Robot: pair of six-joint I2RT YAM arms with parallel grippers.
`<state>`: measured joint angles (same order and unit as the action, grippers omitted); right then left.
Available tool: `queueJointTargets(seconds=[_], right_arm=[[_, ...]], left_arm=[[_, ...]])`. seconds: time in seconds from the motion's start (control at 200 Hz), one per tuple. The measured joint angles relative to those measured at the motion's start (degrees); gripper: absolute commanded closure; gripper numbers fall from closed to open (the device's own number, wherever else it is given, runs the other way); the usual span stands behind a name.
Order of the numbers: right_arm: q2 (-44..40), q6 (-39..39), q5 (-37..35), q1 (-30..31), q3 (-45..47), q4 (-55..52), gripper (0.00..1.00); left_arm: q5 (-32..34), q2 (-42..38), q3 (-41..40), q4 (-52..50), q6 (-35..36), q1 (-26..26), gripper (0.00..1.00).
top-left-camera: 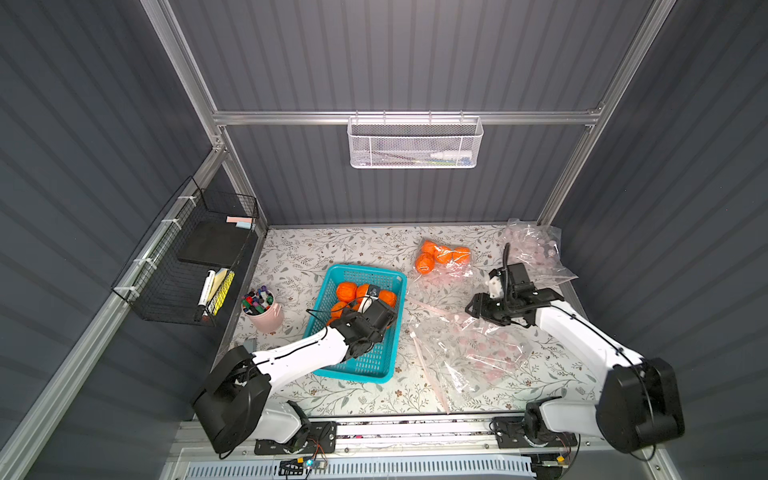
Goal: Open the zip-top bag and take out the orange
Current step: Place the orange in the basket, then pick up the zipper food storage bag at the center of the board.
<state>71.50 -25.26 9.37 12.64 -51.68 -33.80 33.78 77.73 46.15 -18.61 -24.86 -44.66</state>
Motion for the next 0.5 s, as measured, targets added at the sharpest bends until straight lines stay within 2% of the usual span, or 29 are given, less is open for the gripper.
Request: queueJointTargets(seconds=[0.1,0.165,0.24,0.31,0.405,0.5], right_arm=[[-4.66,-0.31,-11.02,-0.37,-0.52,-4.31,0.24],[-6.23,-0.90,-17.22,-1.01,0.13,-6.05,0.15],[-6.43,-1.25,-21.81,-1.79,1.66,-6.99,0.13],[-4.59,-1.36,-23.39,-2.36,2.97,-7.56,0.13],[2.27,-1.53,-23.15,-2.49,3.08,-7.96,0.16],[10.84,-1.57,-21.24,-2.49,1.77,-9.55,0.26]], left_arm=[[-0.81,-2.67,1.62,-0.70,0.02,0.00,0.11],[-1.70,-4.02,1.84,-0.81,0.02,0.00,0.11],[-2.69,-4.94,1.84,-1.40,0.22,0.00,0.11],[-3.28,-5.25,1.84,-1.70,0.44,0.00,0.11],[-4.24,-5.42,1.81,-1.90,0.87,0.00,0.11],[-5.14,-5.46,1.81,-2.05,1.07,0.00,0.11]])
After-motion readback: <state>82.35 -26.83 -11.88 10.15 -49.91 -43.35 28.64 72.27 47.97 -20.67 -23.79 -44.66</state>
